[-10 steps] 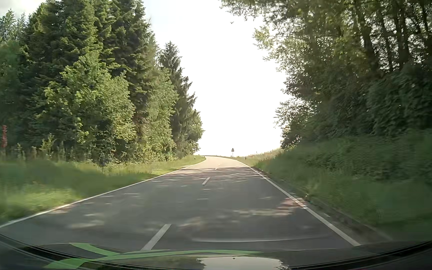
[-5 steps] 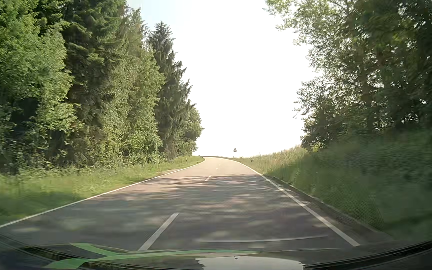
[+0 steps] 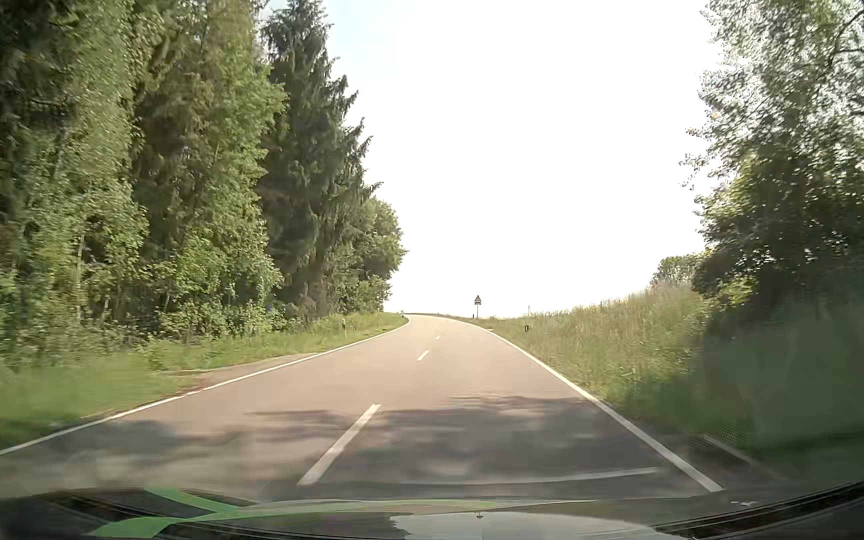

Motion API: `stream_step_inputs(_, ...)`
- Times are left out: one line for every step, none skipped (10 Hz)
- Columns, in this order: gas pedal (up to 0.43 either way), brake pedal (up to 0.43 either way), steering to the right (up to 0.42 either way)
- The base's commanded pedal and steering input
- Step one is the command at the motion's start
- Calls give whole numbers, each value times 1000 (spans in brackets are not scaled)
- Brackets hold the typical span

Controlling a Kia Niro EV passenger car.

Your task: Follow the waypoints while adhering to traffic rules and regulations

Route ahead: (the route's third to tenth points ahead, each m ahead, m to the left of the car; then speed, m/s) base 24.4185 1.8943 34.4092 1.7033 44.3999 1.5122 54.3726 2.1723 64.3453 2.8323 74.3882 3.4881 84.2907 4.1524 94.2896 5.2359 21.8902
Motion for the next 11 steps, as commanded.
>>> stream_step_inputs(311,0,-6)
stream_step_inputs(311,0,-5)
stream_step_inputs(311,0,-3)
stream_step_inputs(311,0,-3)
stream_step_inputs(311,0,-3)
stream_step_inputs(319,0,-3)
stream_step_inputs(319,0,-3)
stream_step_inputs(319,0,-3)
stream_step_inputs(319,0,-3)
stream_step_inputs(319,0,-3)
stream_step_inputs(319,0,-3)
